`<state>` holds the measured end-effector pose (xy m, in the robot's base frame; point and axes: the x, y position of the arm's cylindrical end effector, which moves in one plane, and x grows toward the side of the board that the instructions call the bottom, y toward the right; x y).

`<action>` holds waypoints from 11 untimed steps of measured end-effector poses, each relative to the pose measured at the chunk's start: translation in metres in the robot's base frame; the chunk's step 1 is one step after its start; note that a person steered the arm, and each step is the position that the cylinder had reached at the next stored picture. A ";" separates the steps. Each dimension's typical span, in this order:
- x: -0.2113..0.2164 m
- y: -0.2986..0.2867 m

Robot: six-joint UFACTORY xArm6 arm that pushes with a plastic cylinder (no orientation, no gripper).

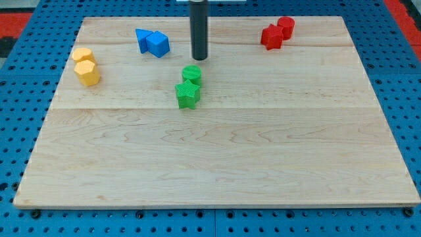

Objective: Place your arm to the right of the blue cube

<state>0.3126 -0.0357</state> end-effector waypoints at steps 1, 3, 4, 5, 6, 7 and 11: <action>0.002 -0.003; 0.003 -0.003; -0.001 -0.003; -0.001 -0.003; 0.000 -0.003; 0.000 0.007; -0.029 -0.002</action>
